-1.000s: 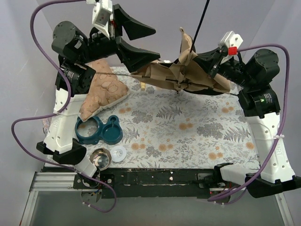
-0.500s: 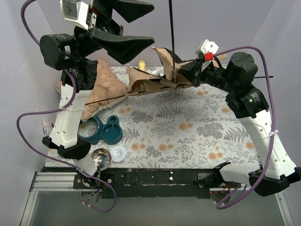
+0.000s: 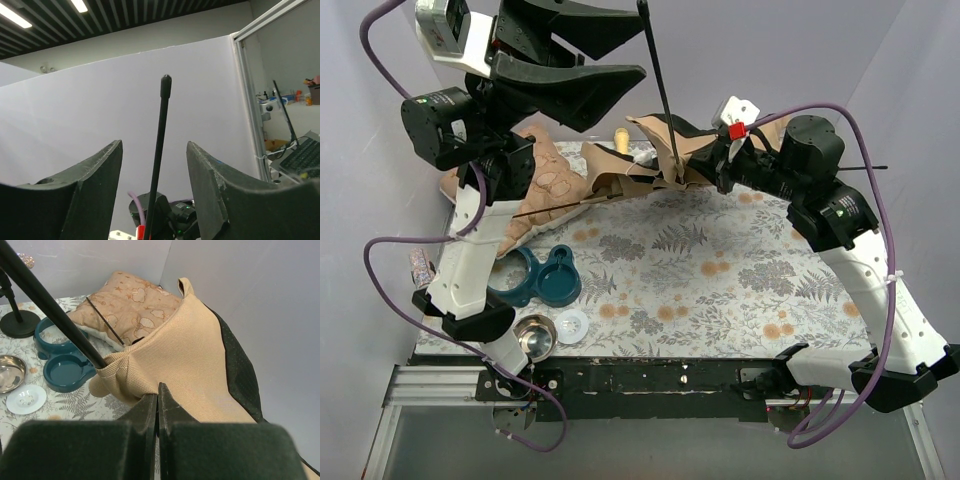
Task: Set up the pet tent
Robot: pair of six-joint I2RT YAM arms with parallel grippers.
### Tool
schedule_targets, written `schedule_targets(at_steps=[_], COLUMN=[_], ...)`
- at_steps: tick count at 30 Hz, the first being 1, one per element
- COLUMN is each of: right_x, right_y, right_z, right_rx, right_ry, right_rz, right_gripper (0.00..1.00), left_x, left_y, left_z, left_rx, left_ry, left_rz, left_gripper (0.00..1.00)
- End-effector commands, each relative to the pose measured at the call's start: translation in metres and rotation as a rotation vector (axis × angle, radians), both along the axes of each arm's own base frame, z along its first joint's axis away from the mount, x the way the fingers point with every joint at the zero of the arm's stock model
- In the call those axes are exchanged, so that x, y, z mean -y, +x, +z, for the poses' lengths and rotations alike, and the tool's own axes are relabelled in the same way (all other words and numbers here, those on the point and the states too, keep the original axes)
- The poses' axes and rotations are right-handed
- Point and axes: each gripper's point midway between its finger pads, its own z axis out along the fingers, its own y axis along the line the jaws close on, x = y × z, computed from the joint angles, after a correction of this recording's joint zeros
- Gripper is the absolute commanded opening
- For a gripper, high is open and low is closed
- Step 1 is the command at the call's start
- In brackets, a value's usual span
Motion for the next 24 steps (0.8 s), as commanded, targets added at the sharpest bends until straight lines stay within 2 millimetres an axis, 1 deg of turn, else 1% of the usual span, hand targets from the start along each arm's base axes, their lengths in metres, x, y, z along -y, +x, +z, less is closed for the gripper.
schedule_targets(at_steps=[1, 3, 7, 9, 13, 14, 16, 17, 18, 21, 23, 24], right_x=[0.001, -0.001, -0.003, -0.004, -0.005, -0.005, -0.005, -0.005, -0.004, -0.007, -0.009, -0.010], right_y=[0.000, -0.001, -0.004, -0.006, -0.012, -0.014, -0.017, -0.019, -0.021, -0.031, -0.036, -0.040], right_z=[0.004, 0.002, 0.001, 0.000, -0.005, -0.005, -0.003, -0.001, 0.001, 0.008, 0.013, 0.016], right_rx=[0.029, 0.023, 0.026, 0.025, 0.019, 0.017, 0.021, 0.021, 0.018, -0.004, -0.016, -0.022], right_ry=[0.001, -0.002, -0.007, -0.011, -0.018, -0.019, -0.016, -0.011, -0.004, 0.026, 0.044, 0.057], right_rz=[-0.012, -0.006, 0.003, 0.011, 0.027, 0.033, 0.038, 0.040, 0.045, 0.080, 0.101, 0.116], right_gripper=[0.01, 0.01, 0.01, 0.01, 0.01, 0.01, 0.01, 0.01, 0.01, 0.01, 0.01, 0.01], left_x=[-0.015, -0.010, -0.005, -0.003, 0.004, 0.008, 0.010, 0.011, 0.014, 0.029, 0.042, 0.044], left_y=[-0.033, -0.028, -0.028, -0.028, -0.028, -0.025, -0.022, -0.019, -0.015, 0.000, 0.015, 0.018], left_z=[0.015, 0.010, 0.008, 0.008, 0.007, 0.005, 0.003, 0.000, -0.003, -0.028, -0.059, -0.072], left_rx=[0.041, 0.022, 0.015, 0.015, 0.000, -0.021, -0.053, -0.079, -0.108, -0.244, -0.340, -0.385], left_ry=[-0.052, -0.034, -0.026, -0.026, -0.021, -0.011, 0.001, 0.010, 0.025, 0.124, 0.210, 0.242], left_rz=[-0.027, -0.030, -0.036, -0.037, -0.045, -0.048, -0.045, -0.044, -0.045, -0.066, -0.062, -0.058], left_gripper=[0.53, 0.55, 0.55, 0.51, 0.47, 0.38, 0.15, 0.06, 0.01, 0.00, 0.00, 0.00])
